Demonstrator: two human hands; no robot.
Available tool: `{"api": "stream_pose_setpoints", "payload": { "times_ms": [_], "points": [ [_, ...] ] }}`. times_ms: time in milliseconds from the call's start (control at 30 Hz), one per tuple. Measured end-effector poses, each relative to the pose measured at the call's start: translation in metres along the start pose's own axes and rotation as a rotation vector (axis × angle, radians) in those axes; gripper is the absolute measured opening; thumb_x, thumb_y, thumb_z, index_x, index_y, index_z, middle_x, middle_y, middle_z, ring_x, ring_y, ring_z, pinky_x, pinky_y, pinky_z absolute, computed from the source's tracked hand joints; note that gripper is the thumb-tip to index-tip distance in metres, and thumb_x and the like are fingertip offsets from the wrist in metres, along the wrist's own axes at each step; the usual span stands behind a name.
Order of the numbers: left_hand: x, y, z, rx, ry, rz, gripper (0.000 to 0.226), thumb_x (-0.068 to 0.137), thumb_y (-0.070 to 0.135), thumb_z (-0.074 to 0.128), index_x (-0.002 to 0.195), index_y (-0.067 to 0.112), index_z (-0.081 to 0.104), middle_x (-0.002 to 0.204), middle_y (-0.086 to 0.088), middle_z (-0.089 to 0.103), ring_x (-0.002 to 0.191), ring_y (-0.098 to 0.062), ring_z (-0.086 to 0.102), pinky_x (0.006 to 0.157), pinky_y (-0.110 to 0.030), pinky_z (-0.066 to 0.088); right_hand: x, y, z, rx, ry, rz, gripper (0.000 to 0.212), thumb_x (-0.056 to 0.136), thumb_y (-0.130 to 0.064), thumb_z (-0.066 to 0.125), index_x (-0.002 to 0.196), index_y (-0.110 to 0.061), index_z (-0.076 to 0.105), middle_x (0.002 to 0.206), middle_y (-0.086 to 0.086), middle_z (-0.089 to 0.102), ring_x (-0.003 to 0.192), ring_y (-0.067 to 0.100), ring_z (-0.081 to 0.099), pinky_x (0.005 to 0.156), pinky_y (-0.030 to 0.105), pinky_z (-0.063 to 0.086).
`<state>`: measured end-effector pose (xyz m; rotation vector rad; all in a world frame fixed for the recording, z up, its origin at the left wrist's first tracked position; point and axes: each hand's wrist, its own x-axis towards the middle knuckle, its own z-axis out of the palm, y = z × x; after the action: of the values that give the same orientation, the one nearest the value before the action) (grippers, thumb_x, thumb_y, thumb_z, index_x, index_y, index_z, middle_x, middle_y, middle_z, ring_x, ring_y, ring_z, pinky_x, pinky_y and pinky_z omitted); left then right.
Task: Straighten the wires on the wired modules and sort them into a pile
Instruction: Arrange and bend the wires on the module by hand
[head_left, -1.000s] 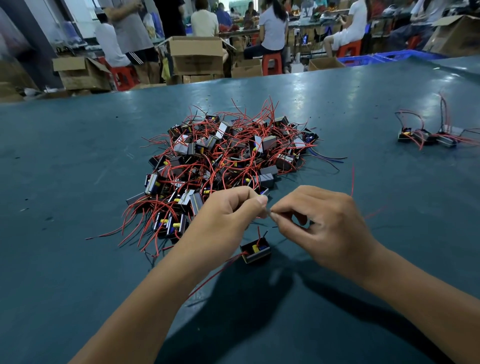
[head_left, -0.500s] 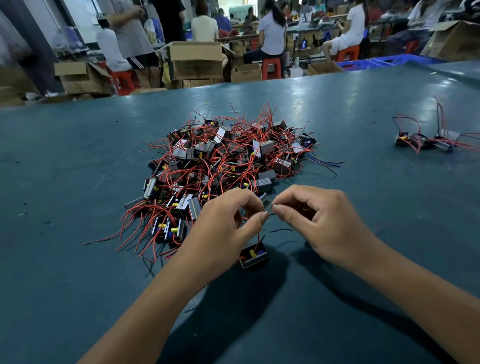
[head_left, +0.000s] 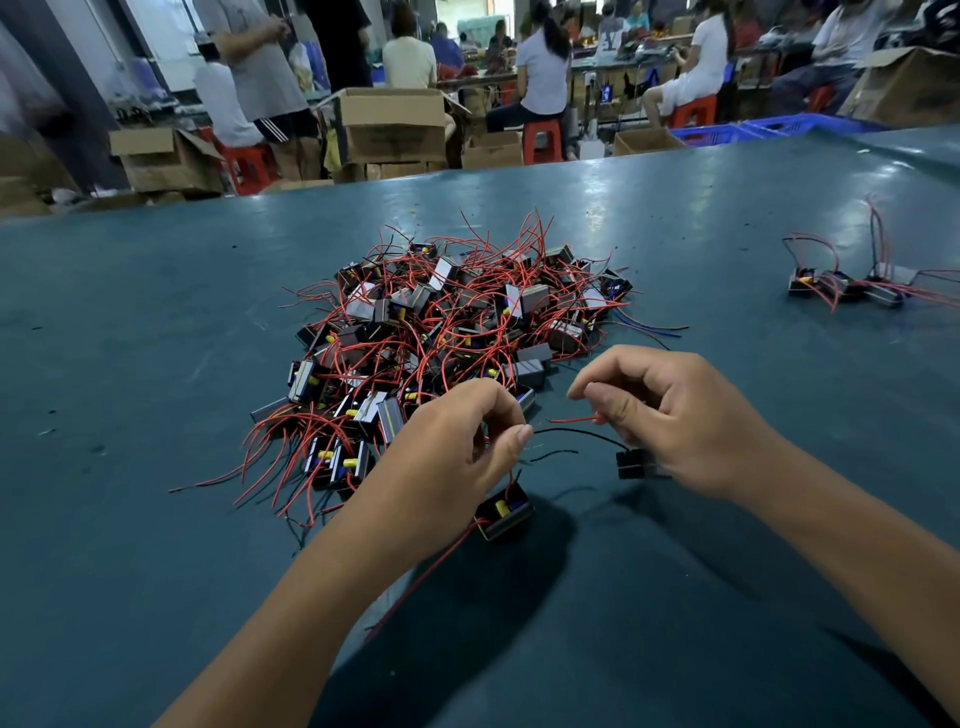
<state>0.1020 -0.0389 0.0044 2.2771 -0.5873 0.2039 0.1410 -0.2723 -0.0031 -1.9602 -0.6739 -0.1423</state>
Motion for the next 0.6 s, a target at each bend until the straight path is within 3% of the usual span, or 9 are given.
{"api": "stream_pose_setpoints", "payload": {
  "times_ms": [200,267,433,533,600],
  "points": [
    [0.0007,-0.001,-0.0009,-0.044,-0.037,-0.016,0.012,0.099,0.033,0.058,0.087,0.031,0.055,0.072,0.031,0.054,0.06,0.002,0.045,0.057,-0.009,0.037,-0.0006,-0.0082,-0.0011,0.001,-0.07,-0.012,0.013,0.087,-0.038,0.071,0.088,-0.025,0.071,0.081,-0.007,0.066,0.072,0.013,0.062,0.067,0.019,0.049],
    [0.001,-0.0018,-0.0013,-0.054,-0.056,-0.019,0.01,0.099,0.033,0.058,0.089,0.03,0.056,0.072,0.029,0.054,0.06,0.0,0.045,0.057,-0.01,0.037,-0.0009,-0.0094,0.0005,-0.029,-0.069,-0.033,0.013,0.087,-0.037,0.069,0.085,-0.025,0.07,0.081,-0.01,0.064,0.07,0.006,0.058,0.066,0.015,0.046],
    [0.0006,-0.006,-0.0043,-0.087,-0.099,-0.031,0.006,0.097,0.032,0.063,0.094,0.034,0.059,0.078,0.019,0.058,0.064,-0.017,0.047,0.06,-0.03,0.044,-0.0004,-0.0043,0.0012,-0.038,-0.052,0.003,0.009,0.094,-0.03,0.062,0.086,-0.026,0.062,0.072,-0.018,0.06,0.064,0.001,0.054,0.062,0.009,0.04],
    [0.0004,-0.007,-0.0039,-0.097,-0.09,-0.028,0.006,0.095,0.037,0.065,0.096,0.035,0.06,0.077,0.023,0.058,0.061,-0.004,0.044,0.057,-0.02,0.041,-0.0008,-0.0028,0.0003,0.039,-0.086,0.046,0.013,0.099,-0.021,0.059,0.087,-0.025,0.059,0.069,-0.013,0.061,0.059,0.001,0.056,0.059,0.012,0.043],
    [0.0,-0.0063,-0.002,-0.1,-0.089,-0.049,0.015,0.09,0.045,0.067,0.1,0.035,0.061,0.079,0.024,0.058,0.061,-0.002,0.044,0.057,-0.016,0.04,-0.001,-0.0035,0.0014,0.096,-0.106,0.068,0.012,0.1,-0.019,0.055,0.089,-0.022,0.057,0.076,-0.006,0.067,0.067,0.008,0.063,0.06,0.025,0.051]
  ]
}}
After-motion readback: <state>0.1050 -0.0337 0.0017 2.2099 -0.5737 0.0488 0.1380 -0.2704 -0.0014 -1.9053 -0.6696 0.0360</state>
